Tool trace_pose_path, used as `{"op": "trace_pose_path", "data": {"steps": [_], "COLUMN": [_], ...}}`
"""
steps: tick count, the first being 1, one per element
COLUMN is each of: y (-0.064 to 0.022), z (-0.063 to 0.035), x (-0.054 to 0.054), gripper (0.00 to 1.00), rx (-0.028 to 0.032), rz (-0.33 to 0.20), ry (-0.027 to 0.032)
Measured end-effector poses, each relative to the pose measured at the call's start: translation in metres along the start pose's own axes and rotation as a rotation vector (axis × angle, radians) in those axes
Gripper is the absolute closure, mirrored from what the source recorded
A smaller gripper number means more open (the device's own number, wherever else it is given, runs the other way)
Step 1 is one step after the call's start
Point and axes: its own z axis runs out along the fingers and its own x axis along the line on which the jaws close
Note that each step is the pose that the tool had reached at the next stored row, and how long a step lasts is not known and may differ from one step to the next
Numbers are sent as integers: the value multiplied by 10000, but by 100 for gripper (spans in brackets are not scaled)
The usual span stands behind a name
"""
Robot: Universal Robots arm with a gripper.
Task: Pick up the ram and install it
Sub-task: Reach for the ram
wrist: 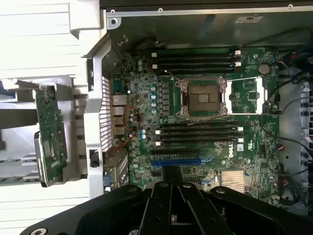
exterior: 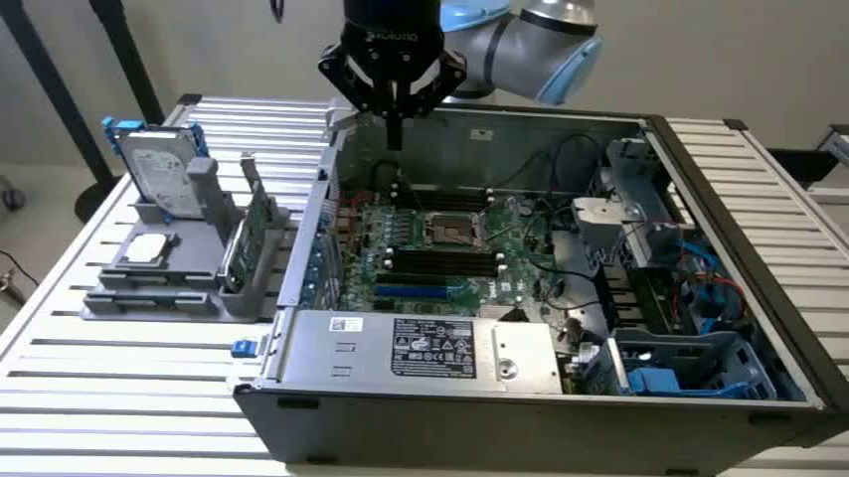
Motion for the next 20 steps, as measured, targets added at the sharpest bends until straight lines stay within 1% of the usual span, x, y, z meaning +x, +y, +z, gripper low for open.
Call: {"op": "trace_pose_path", "data": {"steps": [14, 16, 20], "y": [0, -7, -28], "z": [0, -3, -5], "x": [4, 53, 235], "gripper": [89, 89, 89], "rx": [1, 3, 1], "rz": [0, 0, -1], "ry": [0, 1, 0]}}
